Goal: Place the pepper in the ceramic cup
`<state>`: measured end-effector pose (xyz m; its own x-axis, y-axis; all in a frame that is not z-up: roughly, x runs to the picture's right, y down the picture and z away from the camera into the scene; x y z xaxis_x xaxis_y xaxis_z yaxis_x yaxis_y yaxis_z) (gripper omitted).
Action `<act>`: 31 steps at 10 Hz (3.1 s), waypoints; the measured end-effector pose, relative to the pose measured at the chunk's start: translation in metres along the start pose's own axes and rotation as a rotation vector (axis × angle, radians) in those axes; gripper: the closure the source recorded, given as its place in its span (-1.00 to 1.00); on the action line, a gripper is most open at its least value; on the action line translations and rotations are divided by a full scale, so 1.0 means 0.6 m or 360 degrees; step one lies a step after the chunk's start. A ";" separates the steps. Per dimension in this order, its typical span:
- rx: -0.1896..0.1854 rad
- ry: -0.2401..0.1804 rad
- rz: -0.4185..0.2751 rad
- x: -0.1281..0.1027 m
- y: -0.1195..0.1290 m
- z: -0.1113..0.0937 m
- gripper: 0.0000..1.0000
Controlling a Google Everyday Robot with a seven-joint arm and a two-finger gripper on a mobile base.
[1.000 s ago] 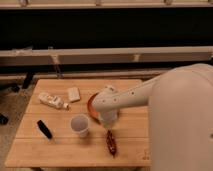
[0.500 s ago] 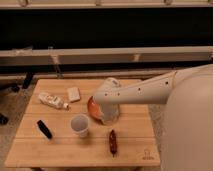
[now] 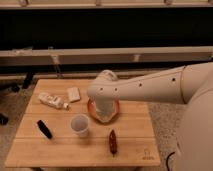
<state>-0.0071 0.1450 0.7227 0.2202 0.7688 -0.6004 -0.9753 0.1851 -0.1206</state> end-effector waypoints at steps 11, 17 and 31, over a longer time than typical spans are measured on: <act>-0.0115 0.0313 0.0243 0.052 -0.063 0.113 -0.60; -0.0137 0.0363 0.0239 0.078 -0.063 0.143 -0.60; -0.0048 0.0571 0.0204 0.092 -0.069 0.221 0.73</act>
<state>0.0478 0.2608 0.7994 0.0812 0.5202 -0.8501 -0.9958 0.0792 -0.0467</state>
